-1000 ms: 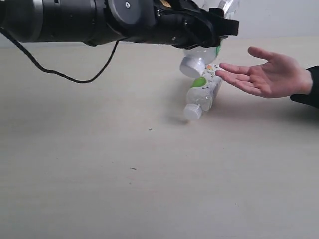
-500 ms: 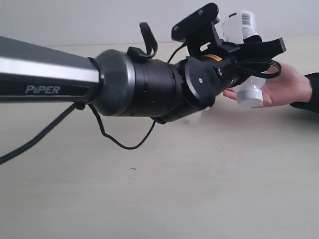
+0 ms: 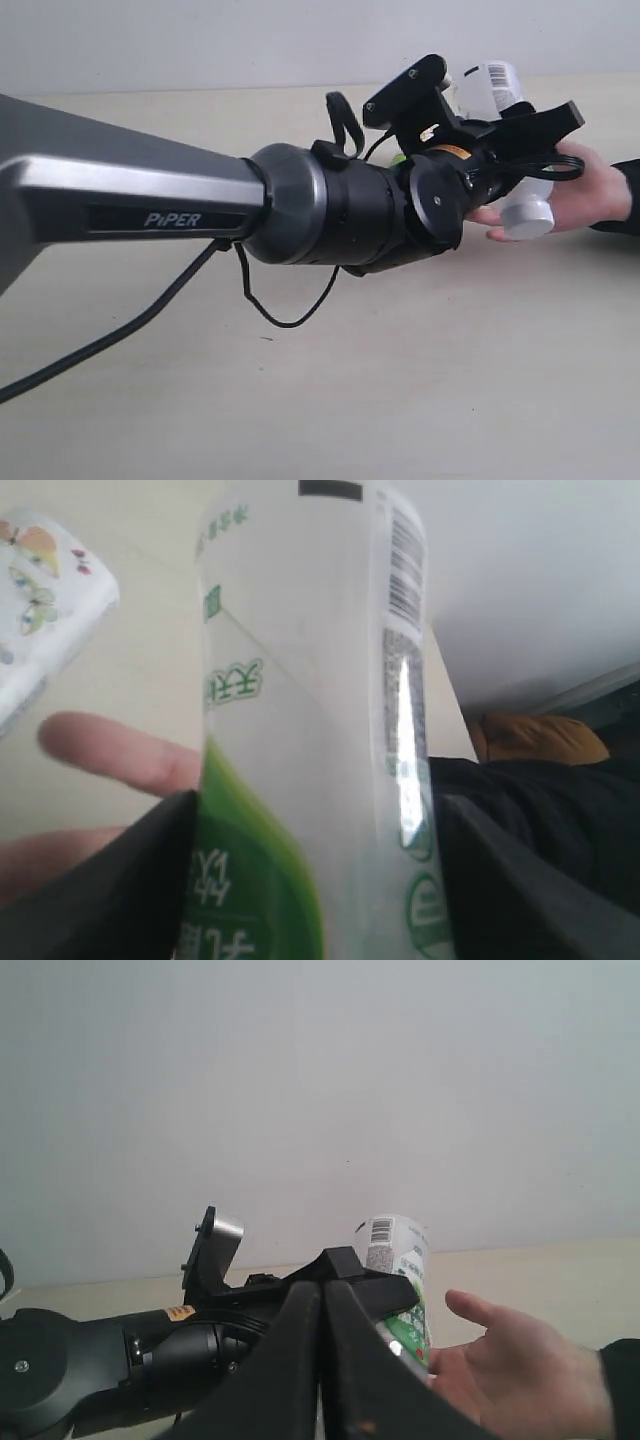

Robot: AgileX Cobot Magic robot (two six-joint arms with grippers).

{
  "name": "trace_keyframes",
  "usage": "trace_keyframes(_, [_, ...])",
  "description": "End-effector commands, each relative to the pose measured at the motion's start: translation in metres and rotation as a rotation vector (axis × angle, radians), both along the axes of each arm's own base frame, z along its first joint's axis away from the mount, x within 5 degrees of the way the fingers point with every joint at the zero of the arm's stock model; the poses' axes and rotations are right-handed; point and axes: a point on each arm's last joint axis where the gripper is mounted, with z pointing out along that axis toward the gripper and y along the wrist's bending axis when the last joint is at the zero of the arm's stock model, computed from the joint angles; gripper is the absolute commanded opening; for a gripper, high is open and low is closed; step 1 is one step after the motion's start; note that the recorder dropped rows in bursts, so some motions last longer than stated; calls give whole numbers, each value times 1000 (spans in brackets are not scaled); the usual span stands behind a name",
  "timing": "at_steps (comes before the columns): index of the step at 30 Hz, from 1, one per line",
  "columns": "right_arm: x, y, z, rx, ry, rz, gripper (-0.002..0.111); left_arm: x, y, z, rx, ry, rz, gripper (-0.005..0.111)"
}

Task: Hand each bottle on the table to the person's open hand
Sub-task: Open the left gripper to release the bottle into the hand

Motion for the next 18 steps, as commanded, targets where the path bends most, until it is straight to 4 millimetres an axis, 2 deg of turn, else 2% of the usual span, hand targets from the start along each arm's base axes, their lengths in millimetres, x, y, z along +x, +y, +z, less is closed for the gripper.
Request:
trace_keyframes(1, [0,0,0,-10,-10,-2,0,2,-12,1,-3,-19,-44,0])
trace_keyframes(8, [0,0,0,-10,-10,-2,0,1,-16,-13,8,15,-57,0])
trace_keyframes(15, [0,0,0,-10,-10,-2,0,1,-17,-15,16,24,-68,0])
trace_keyframes(17, [0,0,0,-10,-10,-2,0,0,-18,-16,25,25,-84,7])
trace_keyframes(18, [0,0,0,-10,-10,-2,0,0,-18,-16,25,25,-84,18])
